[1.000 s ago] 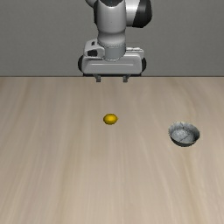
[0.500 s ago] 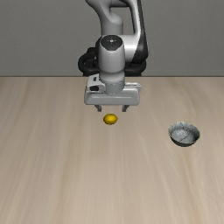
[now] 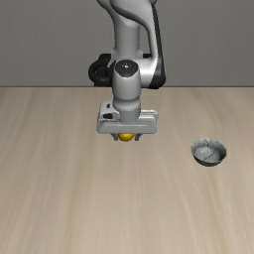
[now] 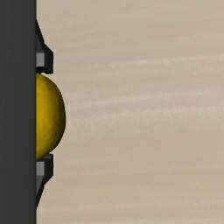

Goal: Pick the lemon and place it on the bowl

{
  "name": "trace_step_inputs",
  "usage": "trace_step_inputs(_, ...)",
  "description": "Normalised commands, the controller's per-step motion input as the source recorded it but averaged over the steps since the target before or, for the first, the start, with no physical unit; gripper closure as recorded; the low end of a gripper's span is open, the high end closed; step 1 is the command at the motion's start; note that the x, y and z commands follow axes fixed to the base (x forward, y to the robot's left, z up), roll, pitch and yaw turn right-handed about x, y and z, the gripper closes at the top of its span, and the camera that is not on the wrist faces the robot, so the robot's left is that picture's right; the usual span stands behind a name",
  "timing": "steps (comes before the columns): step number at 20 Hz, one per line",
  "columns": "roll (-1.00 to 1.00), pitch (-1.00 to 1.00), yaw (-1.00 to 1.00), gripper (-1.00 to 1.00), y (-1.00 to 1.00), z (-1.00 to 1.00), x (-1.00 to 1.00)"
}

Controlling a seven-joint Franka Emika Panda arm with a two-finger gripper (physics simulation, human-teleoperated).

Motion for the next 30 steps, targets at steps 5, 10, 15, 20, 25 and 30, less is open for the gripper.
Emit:
trace_step_inputs(5,0.00,0.00,0.00,1.00,0.00,0.20,0.00)
trace_step_inputs(10,0.00,0.00,0.00,1.00,0.00,0.60,0.00)
trace_step_inputs(15,0.00,0.00,0.00,1.00,0.00,1.00,0.00)
trace_step_inputs(20,0.00,0.00,0.00,1.00,1.00,0.00,0.00)
trace_step_inputs(25,0.00,0.00,0.00,1.00,1.00,0.00,0.00)
trace_step_inputs(30,0.00,0.00,0.00,1.00,1.00,0.00,0.00)
